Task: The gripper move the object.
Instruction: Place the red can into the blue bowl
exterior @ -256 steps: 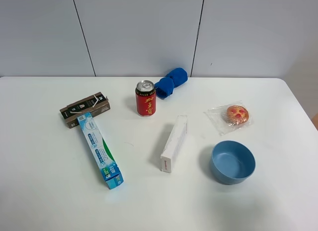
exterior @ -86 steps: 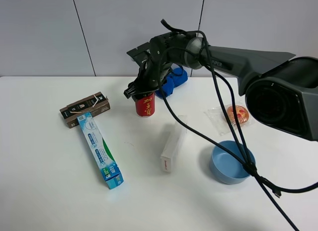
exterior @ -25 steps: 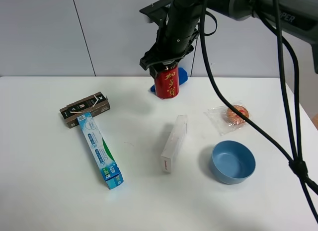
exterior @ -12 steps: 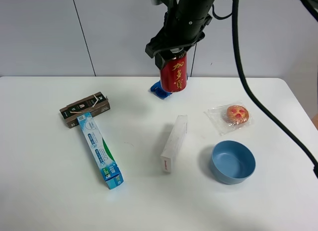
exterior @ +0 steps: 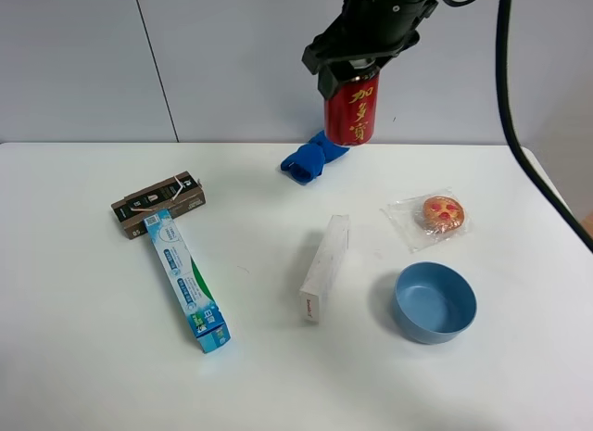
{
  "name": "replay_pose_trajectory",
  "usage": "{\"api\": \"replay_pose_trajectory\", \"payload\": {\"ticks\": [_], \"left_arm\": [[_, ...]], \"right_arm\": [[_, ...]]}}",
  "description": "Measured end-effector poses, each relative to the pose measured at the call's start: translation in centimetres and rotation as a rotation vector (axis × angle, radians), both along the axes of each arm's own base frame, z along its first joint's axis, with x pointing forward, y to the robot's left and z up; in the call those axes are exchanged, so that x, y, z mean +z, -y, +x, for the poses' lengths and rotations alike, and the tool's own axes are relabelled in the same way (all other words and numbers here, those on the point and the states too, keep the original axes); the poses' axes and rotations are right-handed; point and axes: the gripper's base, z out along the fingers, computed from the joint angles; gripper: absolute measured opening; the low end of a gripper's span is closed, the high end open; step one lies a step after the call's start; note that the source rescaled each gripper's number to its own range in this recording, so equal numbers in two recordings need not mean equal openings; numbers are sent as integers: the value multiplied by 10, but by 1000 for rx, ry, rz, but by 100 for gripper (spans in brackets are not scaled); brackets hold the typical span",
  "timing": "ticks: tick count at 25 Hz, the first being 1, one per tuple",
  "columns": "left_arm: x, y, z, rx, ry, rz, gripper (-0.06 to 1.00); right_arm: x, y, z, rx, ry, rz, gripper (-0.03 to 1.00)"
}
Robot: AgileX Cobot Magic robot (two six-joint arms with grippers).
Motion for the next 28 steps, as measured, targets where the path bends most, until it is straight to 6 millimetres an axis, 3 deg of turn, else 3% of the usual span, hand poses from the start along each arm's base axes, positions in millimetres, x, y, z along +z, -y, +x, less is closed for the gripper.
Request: {"api": "replay_pose_trajectory", "payload": {"ticks": [3,7,16,20,28], "left_arm": [[0,0,0,0,1,0,100],[0,0,0,0,1,0,100],[0,0,0,0,1,0,100],[0,0,0,0,1,0,100],[0,0,0,0,1,0,100]], "right_arm": [[9,14,1,-39,30,-9,0],[18,26,-14,-67,47,-19,0],[8,63,-80,-113,-2,-13,0],[1,77,-110,-104,13,24,0],[-47,102,-157,-79,44,51,0]]}}
